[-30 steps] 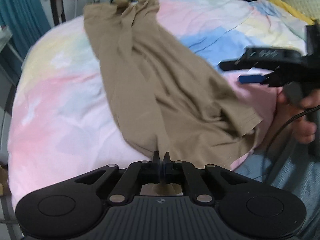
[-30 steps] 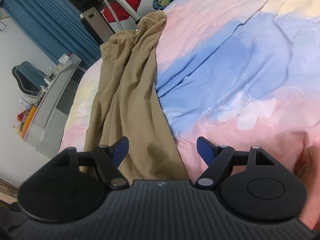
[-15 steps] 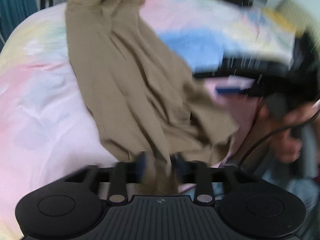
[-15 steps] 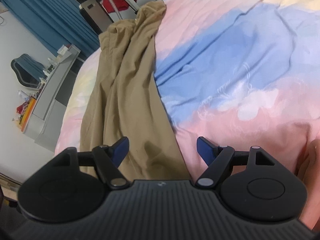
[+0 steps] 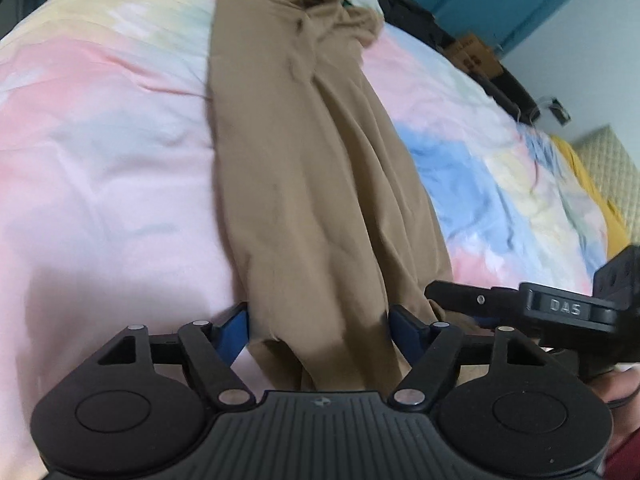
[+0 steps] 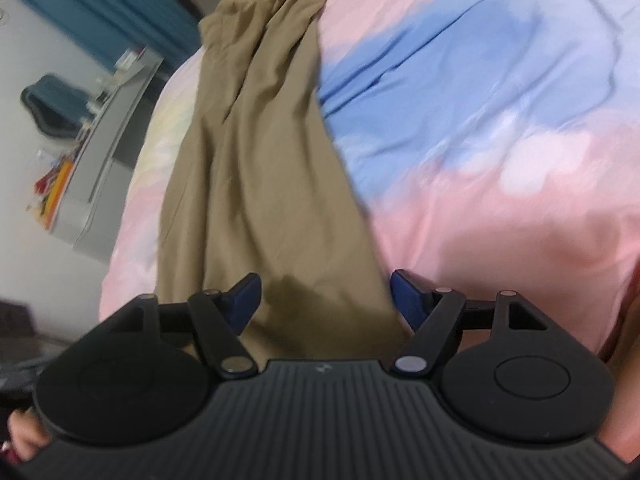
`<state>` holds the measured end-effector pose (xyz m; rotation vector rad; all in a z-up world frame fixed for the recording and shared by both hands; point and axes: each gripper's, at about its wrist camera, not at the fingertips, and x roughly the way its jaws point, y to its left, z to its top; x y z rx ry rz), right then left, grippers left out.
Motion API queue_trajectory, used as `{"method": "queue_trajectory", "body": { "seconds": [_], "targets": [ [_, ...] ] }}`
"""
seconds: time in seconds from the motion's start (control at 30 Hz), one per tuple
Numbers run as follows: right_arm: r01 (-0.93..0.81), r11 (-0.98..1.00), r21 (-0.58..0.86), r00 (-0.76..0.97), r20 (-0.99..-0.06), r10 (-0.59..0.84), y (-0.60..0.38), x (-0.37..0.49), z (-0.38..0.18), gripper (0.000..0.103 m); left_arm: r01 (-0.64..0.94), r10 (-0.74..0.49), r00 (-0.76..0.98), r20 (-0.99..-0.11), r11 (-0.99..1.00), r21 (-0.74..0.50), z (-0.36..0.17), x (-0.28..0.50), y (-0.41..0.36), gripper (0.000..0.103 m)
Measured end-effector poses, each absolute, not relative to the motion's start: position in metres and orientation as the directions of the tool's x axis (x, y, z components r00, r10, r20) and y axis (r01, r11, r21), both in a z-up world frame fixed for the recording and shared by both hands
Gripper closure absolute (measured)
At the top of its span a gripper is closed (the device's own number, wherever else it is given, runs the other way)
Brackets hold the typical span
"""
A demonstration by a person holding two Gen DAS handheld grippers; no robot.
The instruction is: Fold clothes
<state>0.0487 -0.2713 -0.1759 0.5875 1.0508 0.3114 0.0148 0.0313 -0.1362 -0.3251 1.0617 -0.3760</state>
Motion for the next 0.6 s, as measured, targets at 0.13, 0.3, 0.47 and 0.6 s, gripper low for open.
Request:
{"method": "queue_trajectory", "body": {
  "seconds": [0.13,0.3,0.47,0.6],
  "targets": [
    [-0.067,0.885,0.461,0.44,-0.782,0.441,-0.246,0.037,-0.165,0.053,0.201,-0.449,0.436,-0.78,0.893,-0.402,-0.141,0.009,0.022,0.062],
    [-0.233,0.946,0.227,0.453,-0.835,0.312,-0.21,0.02,-0.149,0.082,0.255,-0.428,0.454,-0.782,0.903,-0.347,-0.134,-0.001,0.027,0.091],
    [-0.317,0.935,0.158,0.51,-0.803,0.309,-0.208,0.004,-0.116,0.095,0.267,-0.479,0.528,-0.701,0.878,-0.398,-0.086,-0.014,0.055,0.094],
    [-0.339,0.918,0.206,0.575,-0.727,0.375,-0.218,-0.001,-0.066,0.095,0.245,-0.503,0.584,-0.637,0.858,-0.452,-0.044,-0.019,0.074,0.094]
  ]
}}
